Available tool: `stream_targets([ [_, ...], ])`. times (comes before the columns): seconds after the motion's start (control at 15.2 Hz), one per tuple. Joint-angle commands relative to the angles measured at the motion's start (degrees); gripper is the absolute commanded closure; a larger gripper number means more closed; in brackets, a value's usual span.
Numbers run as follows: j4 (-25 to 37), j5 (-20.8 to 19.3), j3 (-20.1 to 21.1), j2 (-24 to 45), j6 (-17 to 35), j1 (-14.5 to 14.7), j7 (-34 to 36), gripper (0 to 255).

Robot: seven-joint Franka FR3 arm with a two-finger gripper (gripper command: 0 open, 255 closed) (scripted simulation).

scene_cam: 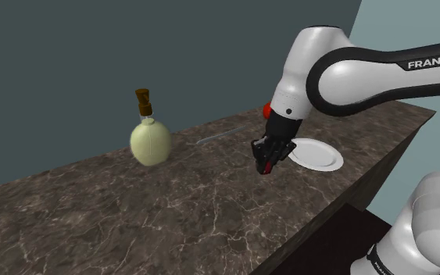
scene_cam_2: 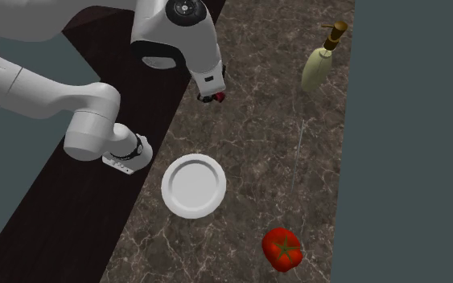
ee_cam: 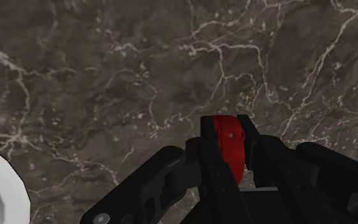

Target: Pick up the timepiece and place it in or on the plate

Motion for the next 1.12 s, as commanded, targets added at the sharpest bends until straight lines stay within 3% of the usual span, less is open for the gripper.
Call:
stream_targets([
  [0.0, 1.27, -0.31, -0.22, -0.37, -1.64, -0.1, 0.32, 255],
  [0.13, 2.29, -0.55, -0.4, -0.55, -2.82, -0.18, 0.54, 255],
  [1.06, 0.04, -11.42, -18.8, -4.61, -8.93, -9.33, -18.96, 255],
])
